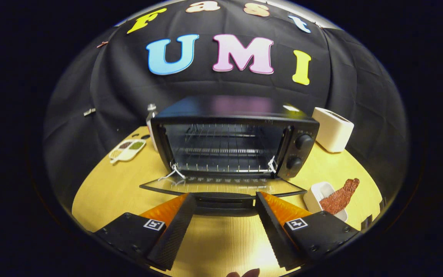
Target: Open the toaster oven, put the food inside, and close the toaster oven door.
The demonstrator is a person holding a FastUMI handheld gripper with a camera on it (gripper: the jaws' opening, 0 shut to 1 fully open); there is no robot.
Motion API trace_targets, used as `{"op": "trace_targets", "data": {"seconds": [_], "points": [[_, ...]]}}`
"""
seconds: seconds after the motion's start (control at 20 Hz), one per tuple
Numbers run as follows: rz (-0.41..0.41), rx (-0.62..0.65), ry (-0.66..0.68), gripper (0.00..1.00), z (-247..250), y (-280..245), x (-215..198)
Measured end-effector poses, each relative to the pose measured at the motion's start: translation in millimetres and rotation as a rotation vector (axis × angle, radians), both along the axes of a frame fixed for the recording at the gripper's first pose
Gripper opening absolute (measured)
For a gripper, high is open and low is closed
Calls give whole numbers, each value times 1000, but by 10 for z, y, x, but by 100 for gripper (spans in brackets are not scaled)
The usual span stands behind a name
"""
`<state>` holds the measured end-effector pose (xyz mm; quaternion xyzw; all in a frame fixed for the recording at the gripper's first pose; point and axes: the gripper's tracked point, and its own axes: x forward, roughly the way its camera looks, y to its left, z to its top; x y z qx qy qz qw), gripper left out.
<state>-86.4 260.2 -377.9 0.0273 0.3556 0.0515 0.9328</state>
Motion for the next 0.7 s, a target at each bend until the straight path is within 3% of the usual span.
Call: {"op": "trace_targets", "data": {"seconds": [0.15, 0.35, 0.7], "points": [[3, -7, 90, 98, -220, -61, -189], [20, -5, 110, 98, -255, -163, -278], [140, 63, 11, 98, 331, -238, -83]]}}
